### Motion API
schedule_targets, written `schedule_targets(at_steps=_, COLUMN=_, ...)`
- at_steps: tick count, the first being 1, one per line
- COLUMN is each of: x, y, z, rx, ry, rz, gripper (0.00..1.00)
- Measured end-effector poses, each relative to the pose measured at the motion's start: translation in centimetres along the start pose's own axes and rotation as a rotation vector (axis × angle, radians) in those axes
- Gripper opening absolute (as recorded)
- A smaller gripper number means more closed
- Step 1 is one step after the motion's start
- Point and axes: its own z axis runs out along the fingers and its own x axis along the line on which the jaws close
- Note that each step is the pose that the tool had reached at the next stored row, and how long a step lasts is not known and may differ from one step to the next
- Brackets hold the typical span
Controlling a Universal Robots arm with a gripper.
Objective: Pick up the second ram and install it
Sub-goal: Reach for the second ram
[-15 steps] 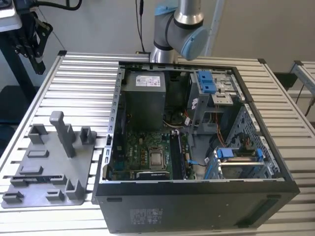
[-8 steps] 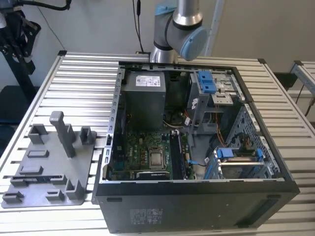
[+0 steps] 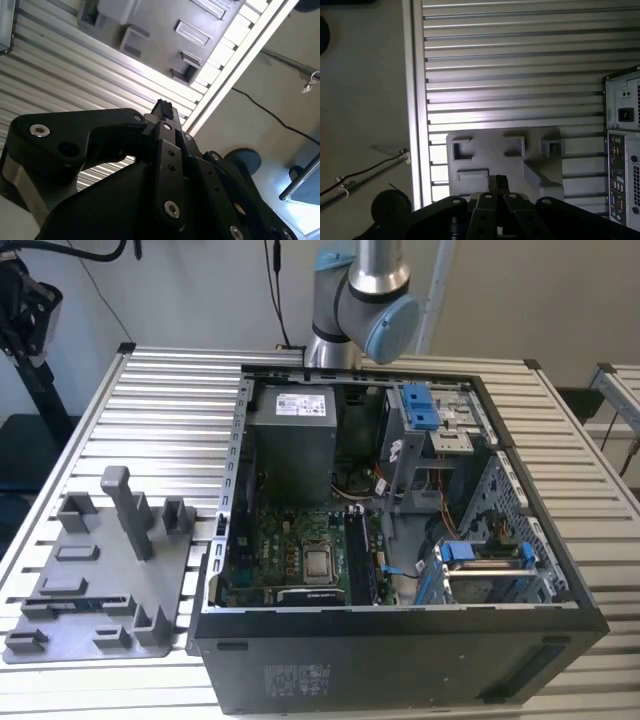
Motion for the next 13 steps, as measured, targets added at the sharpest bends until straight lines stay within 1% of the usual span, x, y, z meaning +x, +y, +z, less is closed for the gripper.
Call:
schedule_targets(at_steps=4, x=-0.03, y=-0.03, z=0.01, rx=-0.0001, ry=-0.0001, rz=0.0, gripper=0.11)
schedule_targets(at_steps=6, x=-0.07, y=-0.32, z=0.0, rx=0.0, ry=0.0, rz=0.0, gripper=0.11)
schedule_targets(at_steps=9, x=-0.13, y=-1.16, z=-0.02, rx=-0.0001, ry=0.0, rz=0.0, gripper=0.11)
schedule_targets(at_steps=13, x=-0.22, y=-2.55, z=-0.06, rx=0.0, ry=-0.0001, rz=0.0, gripper=0.11)
